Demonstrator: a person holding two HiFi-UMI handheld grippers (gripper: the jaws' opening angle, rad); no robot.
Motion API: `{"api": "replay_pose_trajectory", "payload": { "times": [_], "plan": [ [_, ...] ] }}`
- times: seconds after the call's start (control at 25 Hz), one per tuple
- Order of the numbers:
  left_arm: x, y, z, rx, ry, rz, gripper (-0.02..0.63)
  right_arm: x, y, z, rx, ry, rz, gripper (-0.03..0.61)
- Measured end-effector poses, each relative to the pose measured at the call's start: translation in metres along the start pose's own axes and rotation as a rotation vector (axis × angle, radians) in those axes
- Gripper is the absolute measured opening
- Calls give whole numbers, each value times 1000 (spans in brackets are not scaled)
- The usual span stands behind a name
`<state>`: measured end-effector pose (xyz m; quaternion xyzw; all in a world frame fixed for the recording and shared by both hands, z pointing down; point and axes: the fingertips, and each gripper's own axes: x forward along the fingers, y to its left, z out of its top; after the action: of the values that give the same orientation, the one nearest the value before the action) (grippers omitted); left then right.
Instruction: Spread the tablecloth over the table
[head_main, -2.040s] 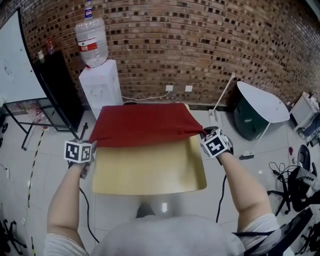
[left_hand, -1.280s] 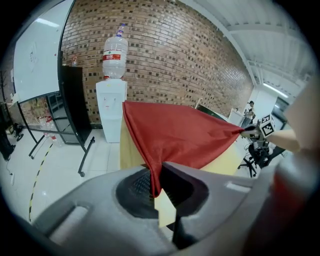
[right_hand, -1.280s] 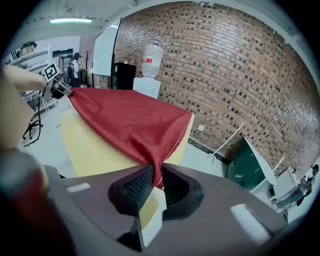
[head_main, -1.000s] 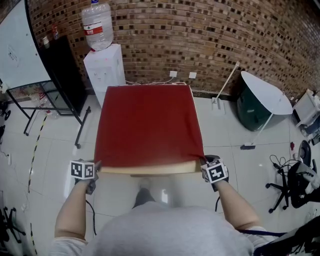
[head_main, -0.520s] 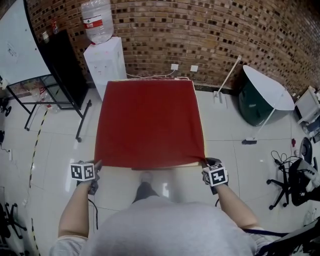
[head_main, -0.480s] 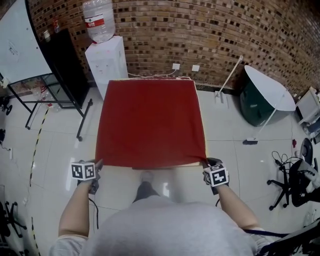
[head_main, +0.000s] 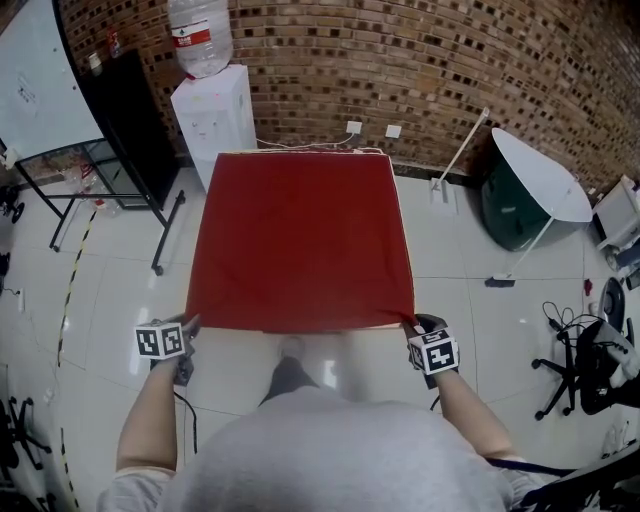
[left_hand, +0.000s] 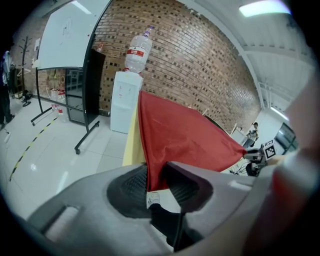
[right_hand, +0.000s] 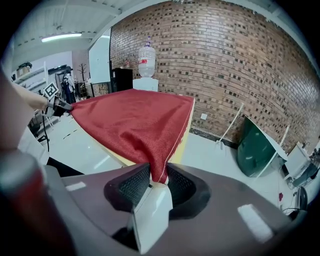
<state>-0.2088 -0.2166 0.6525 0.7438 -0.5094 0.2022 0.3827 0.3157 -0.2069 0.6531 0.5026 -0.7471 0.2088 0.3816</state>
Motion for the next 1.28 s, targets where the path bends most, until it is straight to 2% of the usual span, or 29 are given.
{"api": "replay_pose_trajectory", "payload": {
  "times": [0.16, 0.32, 0.44, 0.52, 0.6, 0.64, 0.8, 0.88, 1.04, 1.16, 1.28],
  "plan": [
    [-15, 21, -3, -28, -14, 53, 89, -8, -5, -13, 31, 10, -9, 132],
    [-33, 46, -4, -107, -50, 124, 89, -22, -28, -42, 87, 33, -84, 54],
    [-41, 51, 1, -125, -83, 141, 89, -32, -48, -62, 151, 42, -119, 44],
    [-44, 44, 8, -119, -108, 131, 87, -40, -58, -71, 205, 37, -140, 24],
    [-45, 24, 20, -99, -126, 78, 72, -47, -62, -70, 249, 29, -146, 12],
    [-44, 8, 25, -79, -127, 35, 7, -50, -61, -66, 262, 30, -138, 2],
    [-43, -75, 42, 41, -127, -147, 2, -64, -30, -31, 249, 5, -9, 2],
    [-48, -120, 52, 101, -143, -222, 2, -75, -5, -3, 235, -38, 85, 2],
    [-70, -204, 56, 165, -156, -415, 2, -117, 62, 54, 206, -154, 315, 2],
    [-94, -254, 42, 251, -149, -531, 2, -157, 121, 74, 186, -239, 483, 2],
    [-129, -282, 12, 297, -129, -619, 2, -189, 177, 73, 215, -280, 579, 2]
  ]
}}
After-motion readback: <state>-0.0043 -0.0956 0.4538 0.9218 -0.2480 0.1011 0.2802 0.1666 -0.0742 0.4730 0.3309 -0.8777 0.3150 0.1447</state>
